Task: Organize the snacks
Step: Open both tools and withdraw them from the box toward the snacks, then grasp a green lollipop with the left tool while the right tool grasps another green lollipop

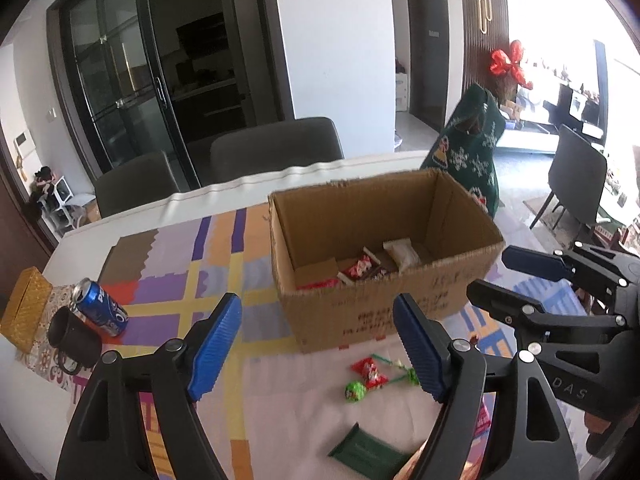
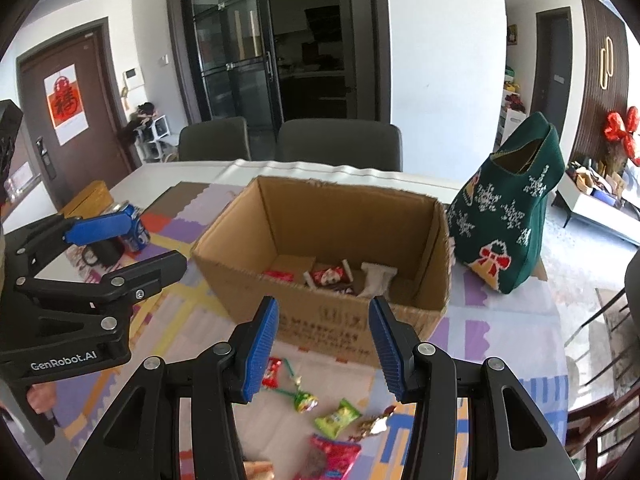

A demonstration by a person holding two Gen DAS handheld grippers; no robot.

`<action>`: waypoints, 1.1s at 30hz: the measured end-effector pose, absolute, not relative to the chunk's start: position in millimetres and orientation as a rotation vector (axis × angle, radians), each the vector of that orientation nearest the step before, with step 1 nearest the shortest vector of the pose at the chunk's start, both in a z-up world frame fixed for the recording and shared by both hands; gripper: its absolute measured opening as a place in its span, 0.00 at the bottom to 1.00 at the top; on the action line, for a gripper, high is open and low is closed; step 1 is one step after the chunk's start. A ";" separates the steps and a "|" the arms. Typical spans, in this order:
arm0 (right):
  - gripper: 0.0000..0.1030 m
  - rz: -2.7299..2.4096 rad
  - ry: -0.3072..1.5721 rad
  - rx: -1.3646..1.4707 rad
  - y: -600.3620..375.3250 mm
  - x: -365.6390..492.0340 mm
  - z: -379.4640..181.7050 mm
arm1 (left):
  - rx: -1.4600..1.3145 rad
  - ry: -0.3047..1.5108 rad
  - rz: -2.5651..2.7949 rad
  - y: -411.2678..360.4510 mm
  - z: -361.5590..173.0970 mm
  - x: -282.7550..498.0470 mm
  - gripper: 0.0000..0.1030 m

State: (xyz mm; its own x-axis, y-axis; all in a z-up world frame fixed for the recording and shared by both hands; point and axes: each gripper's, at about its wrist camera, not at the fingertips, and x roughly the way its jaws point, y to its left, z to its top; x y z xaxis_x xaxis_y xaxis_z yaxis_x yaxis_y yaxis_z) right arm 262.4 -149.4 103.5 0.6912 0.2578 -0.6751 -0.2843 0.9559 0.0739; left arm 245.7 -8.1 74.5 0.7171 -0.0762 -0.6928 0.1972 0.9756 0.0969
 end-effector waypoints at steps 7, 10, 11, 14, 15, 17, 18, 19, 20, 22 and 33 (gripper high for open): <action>0.47 0.324 0.785 -0.058 -141.7 250.8 87.5 | 0.178 0.807 -0.160 -3.3 51.8 231.2 0.75; 0.47 0.330 0.810 -0.069 -139.1 246.7 77.7 | 0.173 0.835 -0.160 -1.7 40.2 228.8 0.75; 0.47 0.331 0.818 -0.073 -138.9 245.9 74.1 | 0.171 0.846 -0.164 -1.2 35.9 228.0 0.75; 0.47 0.335 0.845 -0.083 -136.6 242.5 63.1 | 0.166 0.875 -0.173 0.2 21.9 224.7 0.75; 0.47 0.338 0.853 -0.086 -136.2 241.6 59.7 | 0.166 0.882 -0.176 0.4 18.4 223.8 0.75; 0.47 0.338 0.870 -0.091 -134.7 240.6 52.5 | 0.164 0.902 -0.180 0.7 8.8 222.5 0.75; 0.47 0.339 0.878 -0.093 -134.6 239.9 49.0 | 0.163 0.911 -0.184 0.7 4.4 222.1 0.75; 0.47 0.341 0.888 -0.094 -134.4 239.4 44.5 | 0.162 0.917 -0.186 0.7 0.9 221.8 0.75; 0.47 0.340 0.897 -0.095 -133.8 238.9 40.6 | 0.163 0.926 -0.190 0.7 -4.8 221.3 0.75; 0.47 0.340 0.914 -0.096 -133.4 237.9 33.1 | 0.169 0.941 -0.195 0.4 -13.7 220.8 0.75; 0.47 0.334 0.987 -0.107 -133.9 242.2 -4.3 | 0.179 0.988 -0.241 -0.2 -51.8 227.4 0.75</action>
State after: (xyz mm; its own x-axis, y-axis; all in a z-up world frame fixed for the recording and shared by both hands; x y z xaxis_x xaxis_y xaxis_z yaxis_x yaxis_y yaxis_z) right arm 242.2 -133.9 -4.3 0.5050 0.2281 -0.8324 -0.3241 0.9440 0.0621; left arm 227.4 -0.2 -51.8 0.5271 -0.1194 -0.8413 0.2812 0.9588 0.0401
